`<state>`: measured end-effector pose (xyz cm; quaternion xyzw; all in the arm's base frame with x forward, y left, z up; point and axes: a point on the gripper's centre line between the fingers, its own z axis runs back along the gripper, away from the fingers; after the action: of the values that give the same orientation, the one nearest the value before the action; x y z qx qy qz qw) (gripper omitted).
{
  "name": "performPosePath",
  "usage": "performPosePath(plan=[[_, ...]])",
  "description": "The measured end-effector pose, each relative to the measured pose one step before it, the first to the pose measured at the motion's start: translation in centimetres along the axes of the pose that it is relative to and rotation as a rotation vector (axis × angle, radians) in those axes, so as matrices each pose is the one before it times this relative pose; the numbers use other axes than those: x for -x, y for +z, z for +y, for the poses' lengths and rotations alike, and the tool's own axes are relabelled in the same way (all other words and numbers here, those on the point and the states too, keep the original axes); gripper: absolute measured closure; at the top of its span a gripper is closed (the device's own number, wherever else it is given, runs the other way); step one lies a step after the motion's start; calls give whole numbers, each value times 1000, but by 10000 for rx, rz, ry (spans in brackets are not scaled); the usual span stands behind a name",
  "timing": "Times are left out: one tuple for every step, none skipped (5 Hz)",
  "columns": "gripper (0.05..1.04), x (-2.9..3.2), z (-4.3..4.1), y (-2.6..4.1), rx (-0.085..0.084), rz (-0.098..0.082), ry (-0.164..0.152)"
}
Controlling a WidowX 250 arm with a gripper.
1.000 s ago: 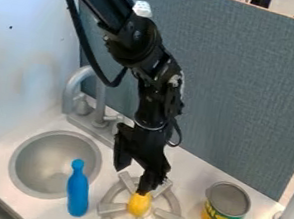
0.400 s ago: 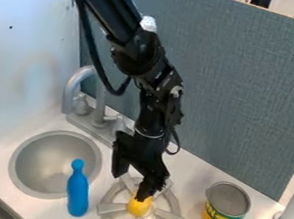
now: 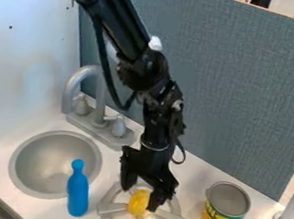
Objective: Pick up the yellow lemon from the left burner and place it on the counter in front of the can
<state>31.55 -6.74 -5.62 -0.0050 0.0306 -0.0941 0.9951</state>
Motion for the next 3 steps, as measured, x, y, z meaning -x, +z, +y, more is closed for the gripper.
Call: performPosePath(plan=[[83, -378, 10, -976, -36, 138, 260], [83, -118, 613, -771, -403, 392, 228], [83, -571, 290, -118, -216, 117, 104]])
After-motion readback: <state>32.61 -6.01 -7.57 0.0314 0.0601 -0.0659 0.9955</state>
